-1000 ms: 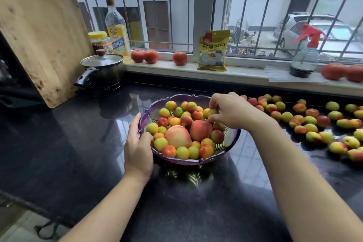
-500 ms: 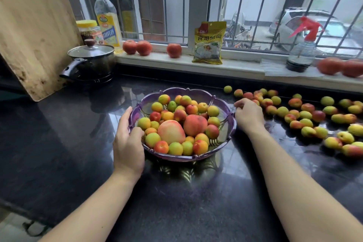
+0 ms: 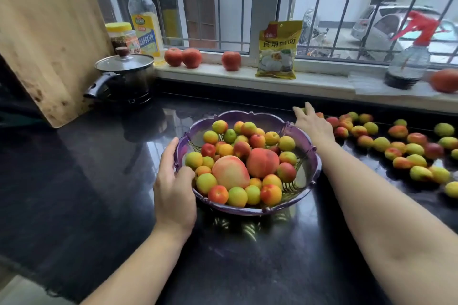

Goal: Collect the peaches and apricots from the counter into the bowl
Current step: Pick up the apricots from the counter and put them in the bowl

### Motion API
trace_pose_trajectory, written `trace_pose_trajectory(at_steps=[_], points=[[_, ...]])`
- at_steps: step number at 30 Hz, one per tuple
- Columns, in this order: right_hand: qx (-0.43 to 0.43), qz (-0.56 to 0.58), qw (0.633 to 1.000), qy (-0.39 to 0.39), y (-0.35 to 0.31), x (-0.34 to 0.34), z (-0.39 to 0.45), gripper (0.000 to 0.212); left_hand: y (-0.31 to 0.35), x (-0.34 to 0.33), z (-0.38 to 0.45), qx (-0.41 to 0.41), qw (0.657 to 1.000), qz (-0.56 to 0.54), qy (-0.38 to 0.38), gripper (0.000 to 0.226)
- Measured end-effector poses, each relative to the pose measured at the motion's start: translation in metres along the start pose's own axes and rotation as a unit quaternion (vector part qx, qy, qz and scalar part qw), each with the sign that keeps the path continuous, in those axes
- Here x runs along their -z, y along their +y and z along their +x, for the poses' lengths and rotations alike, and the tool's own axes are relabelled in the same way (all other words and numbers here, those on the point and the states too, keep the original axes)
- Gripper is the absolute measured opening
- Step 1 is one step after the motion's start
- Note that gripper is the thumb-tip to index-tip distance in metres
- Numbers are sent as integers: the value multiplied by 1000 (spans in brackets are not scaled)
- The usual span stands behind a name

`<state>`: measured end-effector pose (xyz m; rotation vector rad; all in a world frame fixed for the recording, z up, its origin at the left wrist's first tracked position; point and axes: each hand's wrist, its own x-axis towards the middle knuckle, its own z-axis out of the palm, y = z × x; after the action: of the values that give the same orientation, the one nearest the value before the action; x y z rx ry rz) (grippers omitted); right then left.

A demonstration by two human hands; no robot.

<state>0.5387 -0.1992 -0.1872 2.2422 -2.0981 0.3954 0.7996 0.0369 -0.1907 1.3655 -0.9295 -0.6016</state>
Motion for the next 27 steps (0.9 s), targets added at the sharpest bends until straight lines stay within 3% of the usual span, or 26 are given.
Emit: trace_pose_trajectory(at_steps=[5, 10, 15, 17, 19, 21, 22, 24, 27], points=[[-13, 50, 992, 118, -1, 1, -12, 37, 1, 1, 1, 7, 1000, 1, -2, 73], [-24, 58, 995, 83, 3, -4, -9, 31, -1, 1, 2, 7, 1000, 4, -3, 71], [-30, 206, 974, 93, 6, 3, -14, 28, 1, 0, 1, 2, 1000, 21, -6, 72], [-60, 293, 949, 97, 4, 21, -22, 26, 4, 1, -1, 1, 1000, 29, -7, 73], [-76, 433, 891, 112, 1, 46, -36, 27, 5, 1, -2, 2, 999, 36, -8, 73], [-34, 543, 833, 95, -3, 75, -58, 29, 6, 2, -1, 1, 999, 36, -4, 74], [3, 540, 839, 71, -5, 88, -70, 30, 5, 2, -1, 1, 999, 35, -2, 74], [82, 451, 889, 16, -16, 105, -94, 33, 4, 1, 0, 1, 999, 33, 0, 73], [136, 308, 941, -26, -39, 108, -116, 41, 4, 1, -2, -1, 1000, 31, 4, 73]])
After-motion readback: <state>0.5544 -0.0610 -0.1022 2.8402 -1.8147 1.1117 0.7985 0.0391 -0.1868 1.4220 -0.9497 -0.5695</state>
